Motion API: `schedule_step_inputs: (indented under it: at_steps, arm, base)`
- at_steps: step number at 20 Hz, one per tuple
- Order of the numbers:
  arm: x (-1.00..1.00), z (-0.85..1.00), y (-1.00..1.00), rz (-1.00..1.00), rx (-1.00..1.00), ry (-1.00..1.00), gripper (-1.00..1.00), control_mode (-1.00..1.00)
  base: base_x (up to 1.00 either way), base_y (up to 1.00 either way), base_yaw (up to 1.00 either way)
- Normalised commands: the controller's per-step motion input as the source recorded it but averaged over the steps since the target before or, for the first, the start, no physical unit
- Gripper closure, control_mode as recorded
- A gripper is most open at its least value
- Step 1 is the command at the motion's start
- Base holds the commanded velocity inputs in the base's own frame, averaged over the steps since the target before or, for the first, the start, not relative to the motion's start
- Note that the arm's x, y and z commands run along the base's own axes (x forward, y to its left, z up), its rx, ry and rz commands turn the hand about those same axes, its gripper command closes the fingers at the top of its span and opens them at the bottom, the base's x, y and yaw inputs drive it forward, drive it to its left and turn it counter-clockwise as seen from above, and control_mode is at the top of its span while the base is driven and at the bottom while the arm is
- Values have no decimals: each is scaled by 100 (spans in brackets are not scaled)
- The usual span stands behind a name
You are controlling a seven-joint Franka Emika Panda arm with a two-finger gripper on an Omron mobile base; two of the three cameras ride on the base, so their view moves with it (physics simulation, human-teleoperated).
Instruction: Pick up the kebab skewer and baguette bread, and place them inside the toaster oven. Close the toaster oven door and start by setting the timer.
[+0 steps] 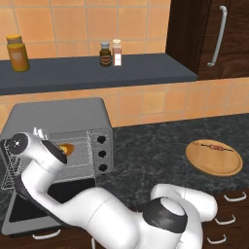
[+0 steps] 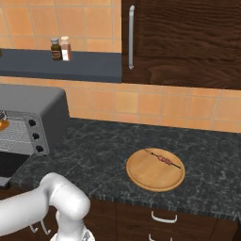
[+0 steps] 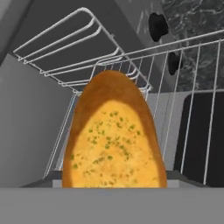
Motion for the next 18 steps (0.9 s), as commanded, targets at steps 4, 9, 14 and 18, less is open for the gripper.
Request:
schedule_step_inputs:
  at_steps: [4, 9, 14, 18]
  arm:
    - [40, 29, 0, -5, 2, 0, 100, -100]
    - [55, 40, 0, -2, 0, 2, 100, -100]
    - [39, 21, 0, -1, 0, 2, -100, -100]
    - [0, 0, 0, 0, 0, 0, -100, -100]
  base:
    - [0, 0, 0]
    - [0, 0, 0]
    - [0, 0, 0]
    - [0, 0, 0]
